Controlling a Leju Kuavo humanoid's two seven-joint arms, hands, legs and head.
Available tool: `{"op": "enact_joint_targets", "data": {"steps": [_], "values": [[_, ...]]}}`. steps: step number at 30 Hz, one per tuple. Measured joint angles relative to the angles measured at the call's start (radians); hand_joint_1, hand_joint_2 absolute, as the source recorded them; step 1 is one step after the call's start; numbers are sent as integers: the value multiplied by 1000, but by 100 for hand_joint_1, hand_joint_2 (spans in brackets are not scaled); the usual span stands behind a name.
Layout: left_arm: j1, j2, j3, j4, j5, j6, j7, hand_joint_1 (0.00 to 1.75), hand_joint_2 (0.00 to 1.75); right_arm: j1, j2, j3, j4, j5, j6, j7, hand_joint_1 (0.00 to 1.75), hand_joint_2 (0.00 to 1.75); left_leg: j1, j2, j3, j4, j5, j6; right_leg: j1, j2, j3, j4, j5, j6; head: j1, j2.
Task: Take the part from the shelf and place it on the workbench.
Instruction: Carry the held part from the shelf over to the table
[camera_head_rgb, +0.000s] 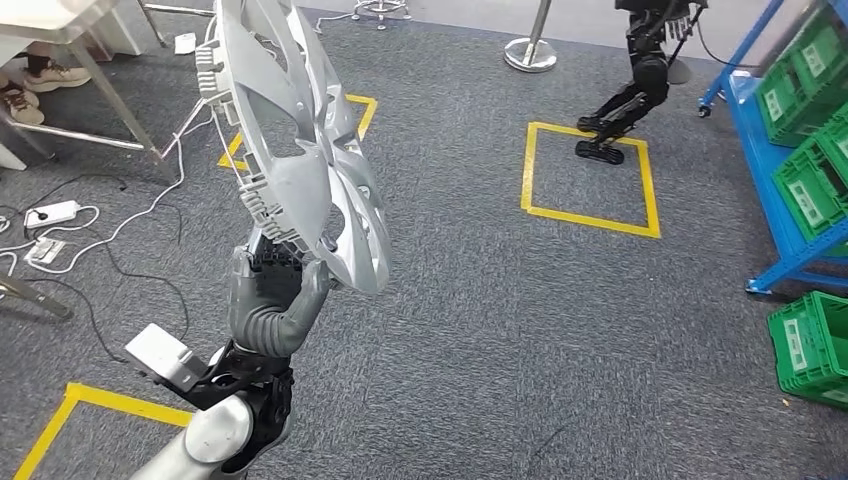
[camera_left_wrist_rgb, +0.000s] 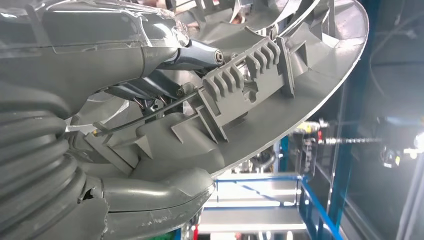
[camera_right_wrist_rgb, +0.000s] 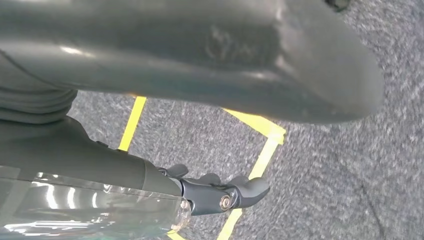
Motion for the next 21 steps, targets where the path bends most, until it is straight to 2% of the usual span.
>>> {"op": "enact_joint_targets", "data": {"steps": [2, 3, 5, 6, 7, 8, 9, 11, 12, 13, 14, 15, 17, 19, 21], "values": [[-2, 1, 1, -3, -2, 1, 4, 175, 175, -1, 3, 0, 0, 5, 1, 3, 0, 0, 1, -22, -3, -2, 5, 12, -5, 19, -13, 34, -32, 7, 1, 0], [-4, 1, 2, -5, -3, 1, 8, 175, 175, -1, 5, 0, 0, 8, 2, 4, 0, 0, 1, -33, -5, -3, 8, 17, -7, 36, -33, 84, -64, 10, 3, 0], [-8, 3, 6, -9, -7, -1, 25, 175, 175, -1, 10, 0, 0, 10, 2, 4, 0, 0, -3, -58, -9, -3, 11, 24, -8, 62, -92, 222, -133, 9, 4, 0], [-10, 4, 7, -11, -10, -3, 35, 175, 175, 0, 13, 0, 0, 5, 1, 3, 0, 0, -6, -73, -10, -3, 13, 27, -7, 67, -116, 276, -150, 6, 4, 0], [-10, 5, 9, -12, -12, -4, 45, 175, 175, 0, 17, 0, 0, -4, 1, 1, 0, 0, -9, -87, -11, -3, 14, 29, -6, 70, -125, 294, -146, 1, 4, 0], [-10, 7, 10, -12, -13, -5, 51, 175, 175, 1, 21, 0, 0, -14, 2, -1, 0, 0, -11, -101, -11, -3, 16, 30, -4, 73, -117, 274, -122, -6, 4, 0], [-9, 8, 10, -12, -13, -6, 55, 175, 175, 3, 24, 0, 0, -23, 2, -3, 0, 0, -13, -116, -10, -3, 17, 30, 0, 81, -93, 218, -85, -15, 4, 0], [-8, 8, 10, -12, -1, -9, 52, 175, 175, 12, 27, -1, 0, -31, 0, -2, 0, 0, -13, -145, -11, -2, 21, 28, 6, 115, -34, 84, -20, -32, 3, 0], [-9, 9, 10, -11, 8, -10, 48, 175, 175, 18, 27, -1, 0, -32, 0, -1, 0, 0, -11, -158, -14, -2, 24, 24, 8, 130, -14, 39, -6, -38, 4, 0], [-8, 9, 10, -8, 17, -11, 41, 175, 175, 24, 27, -1, 1, -33, -1, -1, 0, 0, -9, -170, -18, -2, 28, 19, 9, 137, -6, 17, -5, -42, 5, 0], [-8, 9, 11, -5, 21, -12, 33, 175, 175, 29, 26, -1, 1, -34, -1, 1, 0, 0, -7, -182, -22, -4, 33, 12, 10, 132, -3, 9, -5, -44, 5, 0], [-7, 10, 11, -2, 21, -12, 28, 175, 175, 32, 25, -1, 1, -35, -2, 3, 0, 0, -6, -183, -26, -5, 35, 7, 9, 123, 0, -1, -2, -44, 6, 0], [-11, 12, 11, 2, 15, -11, 27, 175, 175, 36, 24, -1, 2, -37, -1, 8, 0, 0, -9, -130, -41, 13, 18, -1, 6, 103, 7, -23, 13, -45, 3, 0], [-25, 15, 12, 6, 9, -11, 40, 175, 175, 38, 23, -1, 2, -42, -1, 9, 0, 0, -8, -69, -81, 100, -39, -9, 4, 83, 10, -35, 22, -46, -2, 0], [-39, 20, 13, 12, 4, -10, 56, 175, 175, 37, 24, -1, 3, -44, -1, 7, 0, 0, 1, -65, -129, 214, -90, -22, 3, 63, 9, -35, 23, -47, -3, 0]]}}
